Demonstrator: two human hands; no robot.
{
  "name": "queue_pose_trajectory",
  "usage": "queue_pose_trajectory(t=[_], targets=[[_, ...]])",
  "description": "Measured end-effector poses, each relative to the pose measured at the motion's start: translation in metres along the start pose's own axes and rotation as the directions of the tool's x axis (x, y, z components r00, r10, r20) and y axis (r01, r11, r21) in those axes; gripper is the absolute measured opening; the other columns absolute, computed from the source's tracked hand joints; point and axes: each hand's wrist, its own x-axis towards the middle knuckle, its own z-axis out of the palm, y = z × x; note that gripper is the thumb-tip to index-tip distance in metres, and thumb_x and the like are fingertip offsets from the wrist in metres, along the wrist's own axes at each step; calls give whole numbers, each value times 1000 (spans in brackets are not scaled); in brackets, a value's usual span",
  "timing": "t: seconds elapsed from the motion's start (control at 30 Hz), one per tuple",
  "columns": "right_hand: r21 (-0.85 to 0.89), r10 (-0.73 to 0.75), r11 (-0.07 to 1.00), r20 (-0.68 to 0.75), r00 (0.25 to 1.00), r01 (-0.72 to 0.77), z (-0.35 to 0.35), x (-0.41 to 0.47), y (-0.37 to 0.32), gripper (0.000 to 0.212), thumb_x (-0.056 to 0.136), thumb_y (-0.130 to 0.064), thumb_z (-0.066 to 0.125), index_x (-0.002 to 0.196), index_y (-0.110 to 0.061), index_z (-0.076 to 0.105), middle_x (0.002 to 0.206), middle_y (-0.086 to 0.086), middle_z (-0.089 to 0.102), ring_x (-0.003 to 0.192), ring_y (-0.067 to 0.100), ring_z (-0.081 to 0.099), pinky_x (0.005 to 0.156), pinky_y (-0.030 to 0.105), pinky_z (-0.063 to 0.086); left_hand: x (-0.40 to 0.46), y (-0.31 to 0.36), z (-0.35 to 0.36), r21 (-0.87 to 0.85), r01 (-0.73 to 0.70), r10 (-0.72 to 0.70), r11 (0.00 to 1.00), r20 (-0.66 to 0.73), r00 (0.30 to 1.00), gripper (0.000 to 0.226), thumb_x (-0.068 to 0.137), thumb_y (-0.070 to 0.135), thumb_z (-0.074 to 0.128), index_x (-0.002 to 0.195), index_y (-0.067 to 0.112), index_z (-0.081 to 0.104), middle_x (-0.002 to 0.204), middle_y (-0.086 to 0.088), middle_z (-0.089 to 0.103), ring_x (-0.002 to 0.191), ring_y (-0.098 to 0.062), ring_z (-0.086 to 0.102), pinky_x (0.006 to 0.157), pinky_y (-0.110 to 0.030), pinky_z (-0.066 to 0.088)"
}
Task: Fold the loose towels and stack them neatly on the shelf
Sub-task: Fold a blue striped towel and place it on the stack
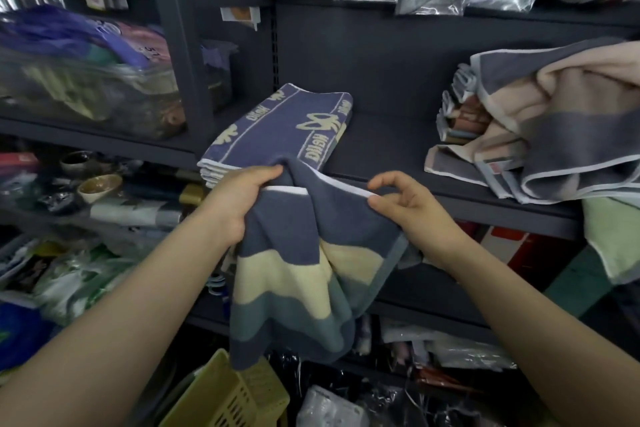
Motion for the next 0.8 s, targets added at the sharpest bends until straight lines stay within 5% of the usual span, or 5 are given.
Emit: queue_pose_trajectory(t=[0.13, 0.4, 0.53, 0.6, 0.8], targets=[[-45, -157, 985, 133, 979, 165, 26, -4, -18, 26, 90, -7, 55, 108, -26, 57, 57, 17, 50, 59, 18, 45, 54, 22, 37, -7, -4, 16, 387, -447, 459, 807, 67, 886, 14, 85, 15, 63, 72, 21, 62, 69, 9, 62, 61, 5, 56, 60, -8, 42], [-143, -152, 973, 194, 969, 182, 56, 0, -9, 27, 87, -6, 60, 113, -14, 57, 44, -13, 35, 45, 0, 27, 48, 15, 24, -31, 4, 27, 415, -745, 661, 522, 355, 661, 21, 88, 9, 58, 77, 27, 58, 75, 14, 58, 70, -3, 54, 67, -18, 45], [-90, -187, 973, 221, 957, 211, 65, 0, -5, 35, 88, -4, 58, 109, -32, 57, 79, -7, 68, 73, 1, 56, 70, 23, 52, -37, -2, 22, 448, -812, 631, 374, 518, 577, 23, 84, 8, 62, 80, 30, 58, 81, 11, 58, 66, 4, 54, 63, -11, 41], [-17, -213, 975, 193, 958, 220, 66, 0, -5, 30, 89, -1, 55, 110, -22, 61, 100, -5, 68, 94, 2, 61, 88, 23, 49, -37, -7, 17, 453, -823, 601, 344, 567, 563, 18, 83, 8, 64, 83, 26, 60, 84, 9, 59, 68, 6, 55, 63, -7, 39], [-21, -155, 988, -69, 986, 154, 57, 0, 4, 27, 89, -6, 56, 69, -23, 60, 61, -13, 58, 61, -1, 51, 64, 18, 40, -27, -32, -14, 573, -718, 597, 394, 435, 674, 18, 80, 13, 70, 78, 26, 58, 73, 8, 60, 64, 0, 54, 59, -10, 39]])
